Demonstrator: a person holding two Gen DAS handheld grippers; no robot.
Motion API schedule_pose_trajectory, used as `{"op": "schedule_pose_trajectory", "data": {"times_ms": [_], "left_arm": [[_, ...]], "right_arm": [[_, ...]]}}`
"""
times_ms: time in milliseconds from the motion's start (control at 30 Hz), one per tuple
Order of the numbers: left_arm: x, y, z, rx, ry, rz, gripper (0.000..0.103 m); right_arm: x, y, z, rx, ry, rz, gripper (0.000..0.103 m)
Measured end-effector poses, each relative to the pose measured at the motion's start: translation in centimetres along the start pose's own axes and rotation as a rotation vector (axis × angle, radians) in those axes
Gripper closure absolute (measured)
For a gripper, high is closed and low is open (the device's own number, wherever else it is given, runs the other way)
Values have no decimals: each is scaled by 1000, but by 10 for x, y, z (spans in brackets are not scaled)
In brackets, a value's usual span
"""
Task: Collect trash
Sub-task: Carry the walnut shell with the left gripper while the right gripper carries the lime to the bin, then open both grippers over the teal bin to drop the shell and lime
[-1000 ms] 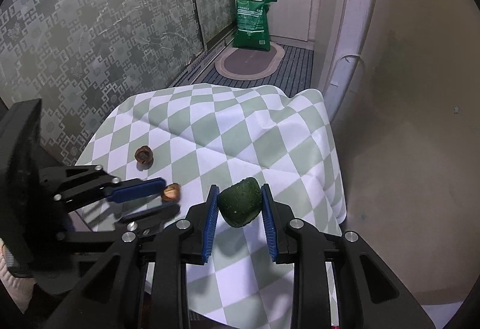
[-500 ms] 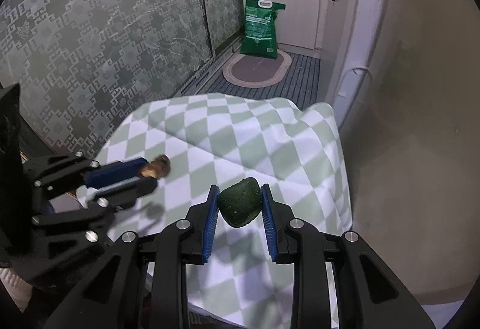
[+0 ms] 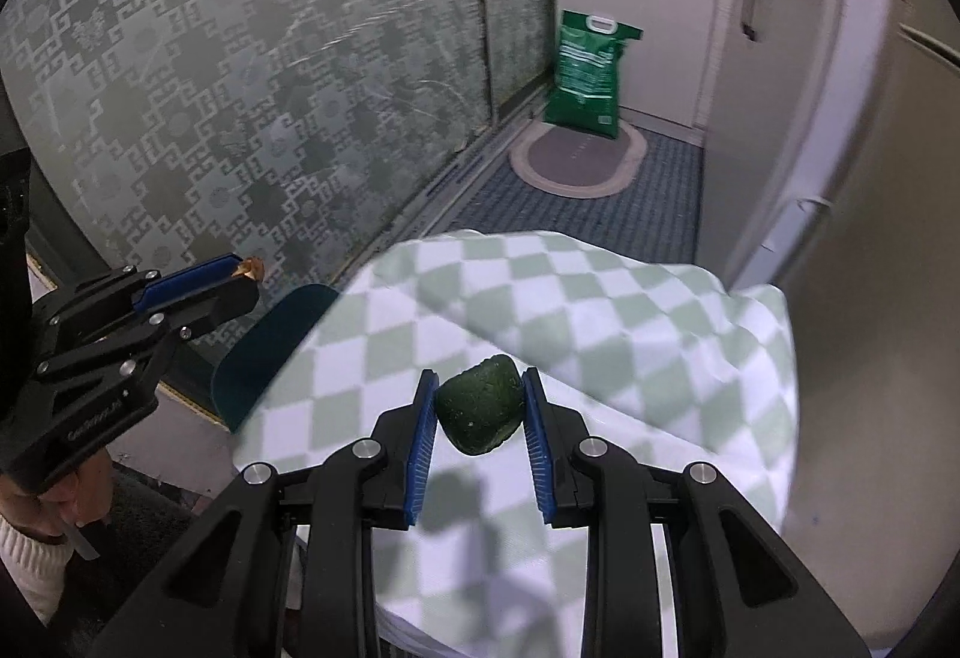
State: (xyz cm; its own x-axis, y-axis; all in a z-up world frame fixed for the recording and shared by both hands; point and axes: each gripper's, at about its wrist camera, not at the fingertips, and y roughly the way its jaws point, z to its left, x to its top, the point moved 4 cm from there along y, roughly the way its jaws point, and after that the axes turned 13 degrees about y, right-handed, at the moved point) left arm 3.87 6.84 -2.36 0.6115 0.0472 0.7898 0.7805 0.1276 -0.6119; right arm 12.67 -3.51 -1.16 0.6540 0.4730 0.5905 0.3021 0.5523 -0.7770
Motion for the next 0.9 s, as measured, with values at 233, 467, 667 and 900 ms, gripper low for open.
{"op": "schedule_pose_trajectory", "data": {"times_ms": [233, 467, 667, 900], "left_arm": [[-19, -4, 36, 18, -45, 48, 84], [-49, 10, 64, 29, -84, 144, 84], [-71, 21, 80, 31, -95, 211, 84], [-86, 28, 94, 31, -94, 260, 78]], "right_arm": [[9, 15, 39, 46, -38, 13, 75], [14, 31, 79, 94, -84, 39, 75], [14, 42, 109, 131, -118, 63, 75], [14, 56, 134, 146, -148, 88, 75]]}}
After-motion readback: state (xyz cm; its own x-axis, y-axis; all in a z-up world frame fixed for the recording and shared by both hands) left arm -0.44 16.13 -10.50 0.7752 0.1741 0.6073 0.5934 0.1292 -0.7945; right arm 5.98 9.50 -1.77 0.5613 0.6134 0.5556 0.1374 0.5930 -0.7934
